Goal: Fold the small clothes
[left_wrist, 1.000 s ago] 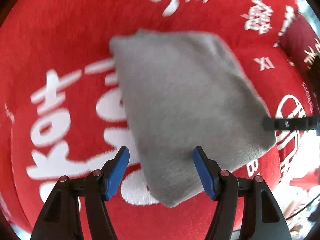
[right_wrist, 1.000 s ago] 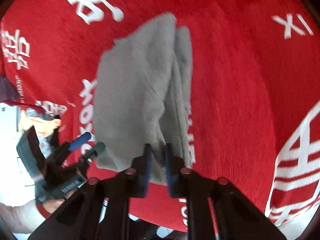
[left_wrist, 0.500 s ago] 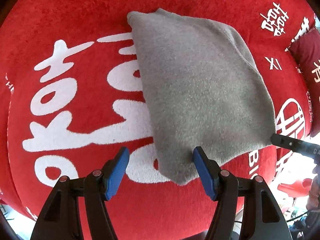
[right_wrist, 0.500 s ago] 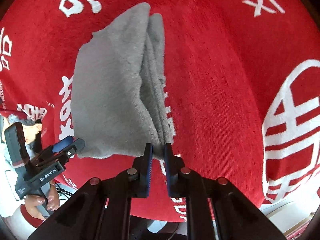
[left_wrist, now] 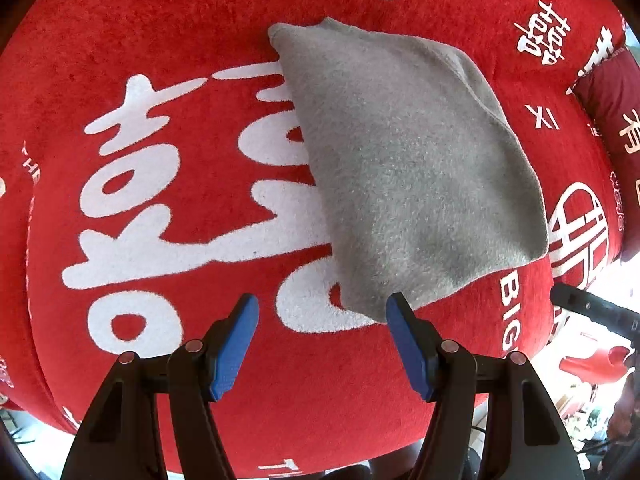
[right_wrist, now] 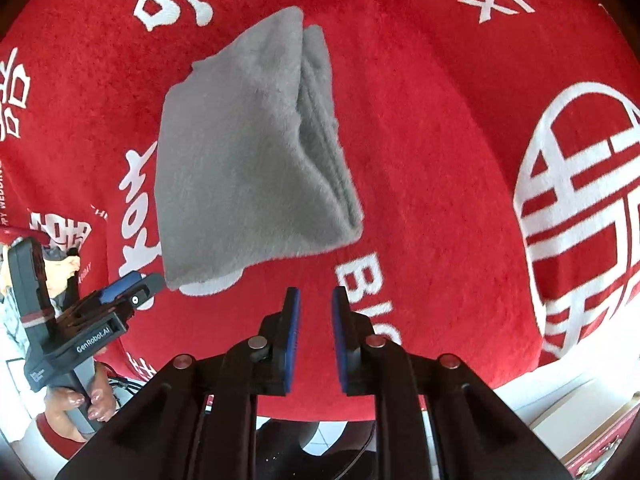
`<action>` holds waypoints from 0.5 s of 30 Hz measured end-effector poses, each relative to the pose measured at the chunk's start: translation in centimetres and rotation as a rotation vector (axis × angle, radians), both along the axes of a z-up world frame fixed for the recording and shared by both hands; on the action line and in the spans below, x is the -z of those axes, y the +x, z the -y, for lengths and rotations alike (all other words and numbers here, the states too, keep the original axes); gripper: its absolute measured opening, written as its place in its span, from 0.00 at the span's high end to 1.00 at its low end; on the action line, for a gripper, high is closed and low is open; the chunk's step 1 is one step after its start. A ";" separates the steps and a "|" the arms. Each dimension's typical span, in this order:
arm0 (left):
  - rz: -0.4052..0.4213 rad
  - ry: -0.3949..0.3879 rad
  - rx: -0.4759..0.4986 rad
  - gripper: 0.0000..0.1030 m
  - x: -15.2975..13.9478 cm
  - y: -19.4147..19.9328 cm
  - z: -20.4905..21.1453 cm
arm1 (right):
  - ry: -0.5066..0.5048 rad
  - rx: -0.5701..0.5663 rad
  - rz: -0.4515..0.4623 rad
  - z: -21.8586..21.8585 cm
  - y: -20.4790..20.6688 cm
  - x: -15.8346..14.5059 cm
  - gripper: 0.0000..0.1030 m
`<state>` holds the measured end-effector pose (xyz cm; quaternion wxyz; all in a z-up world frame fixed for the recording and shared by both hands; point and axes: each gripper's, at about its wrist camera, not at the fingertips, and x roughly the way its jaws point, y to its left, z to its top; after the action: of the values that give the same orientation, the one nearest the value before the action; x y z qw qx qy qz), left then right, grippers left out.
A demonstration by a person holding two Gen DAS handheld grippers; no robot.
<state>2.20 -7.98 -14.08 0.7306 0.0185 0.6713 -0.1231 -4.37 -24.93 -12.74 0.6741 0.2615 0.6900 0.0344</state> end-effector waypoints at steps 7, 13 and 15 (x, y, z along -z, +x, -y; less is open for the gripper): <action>0.031 -0.013 0.001 0.00 -1.0 -0.6 -1.0 | 0.016 -0.027 0.015 -2.7 -0.6 -0.6 0.61; -0.011 -0.018 0.016 0.00 -0.9 -1.1 -2.2 | 0.002 -0.054 0.037 -5.4 -1.1 -1.5 0.29; -0.025 -0.017 0.014 0.00 -0.8 -1.2 -2.7 | -0.017 -0.070 0.059 -6.4 -1.5 -2.0 0.21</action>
<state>1.02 -5.28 -13.33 0.7215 0.0156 0.6791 -0.1343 -5.84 -18.57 -10.78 0.6947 0.2304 0.6788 0.0596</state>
